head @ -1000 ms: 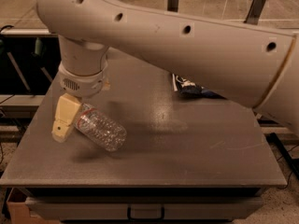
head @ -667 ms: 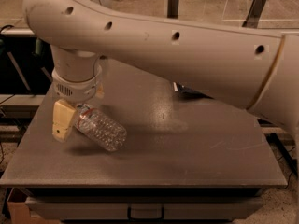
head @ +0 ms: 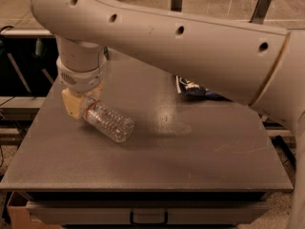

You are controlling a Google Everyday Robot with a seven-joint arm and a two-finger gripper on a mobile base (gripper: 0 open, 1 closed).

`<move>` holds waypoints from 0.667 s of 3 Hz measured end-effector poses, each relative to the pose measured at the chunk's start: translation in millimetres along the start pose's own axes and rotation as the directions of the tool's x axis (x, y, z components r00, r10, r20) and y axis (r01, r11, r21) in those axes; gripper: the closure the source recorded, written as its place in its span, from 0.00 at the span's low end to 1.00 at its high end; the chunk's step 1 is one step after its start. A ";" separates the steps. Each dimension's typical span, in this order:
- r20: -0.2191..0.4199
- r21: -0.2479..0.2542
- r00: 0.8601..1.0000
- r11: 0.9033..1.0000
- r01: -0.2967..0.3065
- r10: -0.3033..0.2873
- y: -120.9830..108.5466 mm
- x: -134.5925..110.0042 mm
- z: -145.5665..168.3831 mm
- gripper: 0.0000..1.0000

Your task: Place water bottle upright

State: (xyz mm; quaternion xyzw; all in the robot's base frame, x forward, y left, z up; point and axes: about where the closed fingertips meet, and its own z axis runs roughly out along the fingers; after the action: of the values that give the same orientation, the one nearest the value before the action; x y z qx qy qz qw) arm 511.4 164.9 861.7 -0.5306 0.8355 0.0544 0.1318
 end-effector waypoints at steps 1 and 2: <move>0.035 0.008 0.999 1.000 0.022 -0.022 -21.7 -9.4 -11.0 0.87; 0.187 -0.017 0.980 0.997 0.071 -0.067 -45.3 -29.3 -41.0 1.00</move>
Offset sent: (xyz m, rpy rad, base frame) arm 0.0765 -0.0083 0.1123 0.3992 -0.1837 0.2822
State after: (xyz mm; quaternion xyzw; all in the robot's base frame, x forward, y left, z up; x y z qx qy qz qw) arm 557.4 161.4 911.3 -0.5532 0.8000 0.1090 0.2050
